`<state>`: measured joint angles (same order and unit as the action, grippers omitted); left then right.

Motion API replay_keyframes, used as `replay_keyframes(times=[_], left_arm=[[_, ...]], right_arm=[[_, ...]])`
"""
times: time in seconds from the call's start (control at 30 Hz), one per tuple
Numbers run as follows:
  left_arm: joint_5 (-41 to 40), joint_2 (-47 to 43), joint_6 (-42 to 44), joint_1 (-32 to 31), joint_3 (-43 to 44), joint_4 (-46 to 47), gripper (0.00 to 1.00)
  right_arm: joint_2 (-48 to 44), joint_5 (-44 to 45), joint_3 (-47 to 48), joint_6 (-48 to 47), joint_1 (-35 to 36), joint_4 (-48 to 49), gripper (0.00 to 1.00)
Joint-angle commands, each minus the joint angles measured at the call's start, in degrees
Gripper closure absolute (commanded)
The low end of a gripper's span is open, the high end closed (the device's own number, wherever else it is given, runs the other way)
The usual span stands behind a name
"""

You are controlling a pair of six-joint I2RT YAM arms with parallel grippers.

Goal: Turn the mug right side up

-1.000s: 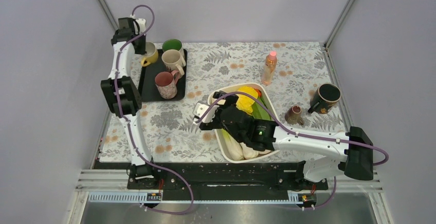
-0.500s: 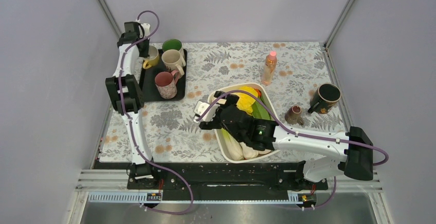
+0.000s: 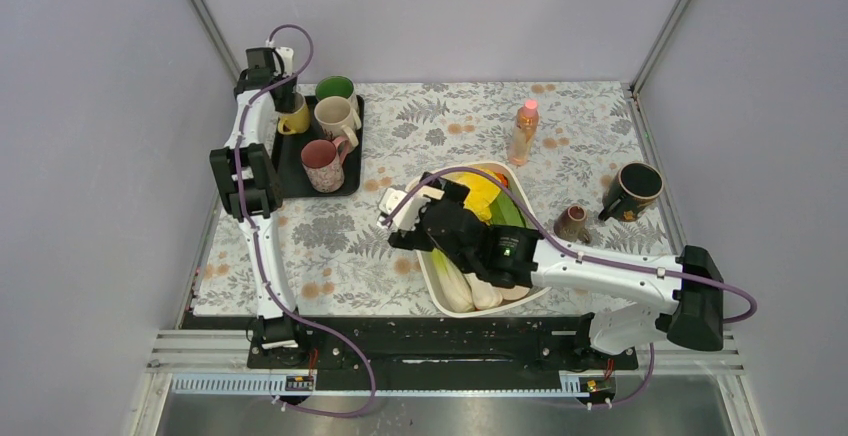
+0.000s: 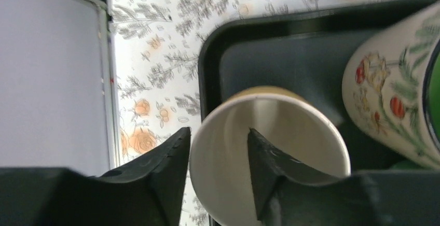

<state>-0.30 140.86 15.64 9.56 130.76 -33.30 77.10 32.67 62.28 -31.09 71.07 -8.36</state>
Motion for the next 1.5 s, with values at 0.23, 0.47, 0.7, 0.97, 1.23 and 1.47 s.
replay_keyframes(times=[0.23,0.47,0.7,0.97,1.23,1.47], left_arm=[[-0.07,-8.58,-2.05,0.19,0.20,4.91,0.19],[7.95,-23.43,-2.97,0.07,-12.37,4.72,0.04],[14.79,-38.04,-2.39,-0.11,-28.81,3.55,0.02],[27.28,-50.18,-2.22,-0.16,-45.37,6.00,0.01],[30.29,-51.72,-3.36,-0.12,-47.74,6.23,0.01],[31.77,-52.90,-4.26,-0.07,-47.41,7.31,0.01]], right_arm=[[-2.04,8.68,11.99,27.87,-19.31,-17.88,0.01],[-12.39,3.59,1.27,39.26,-51.74,-19.09,0.01],[-10.53,5.37,-8.26,47.75,-65.97,-11.14,0.05],[-3.50,15.07,-17.07,67.04,-68.96,-3.93,0.17],[1.12,11.06,-15.40,68.85,-73.05,-2.45,0.20],[3.38,6.02,-15.86,63.47,-75.18,-3.97,0.27]])
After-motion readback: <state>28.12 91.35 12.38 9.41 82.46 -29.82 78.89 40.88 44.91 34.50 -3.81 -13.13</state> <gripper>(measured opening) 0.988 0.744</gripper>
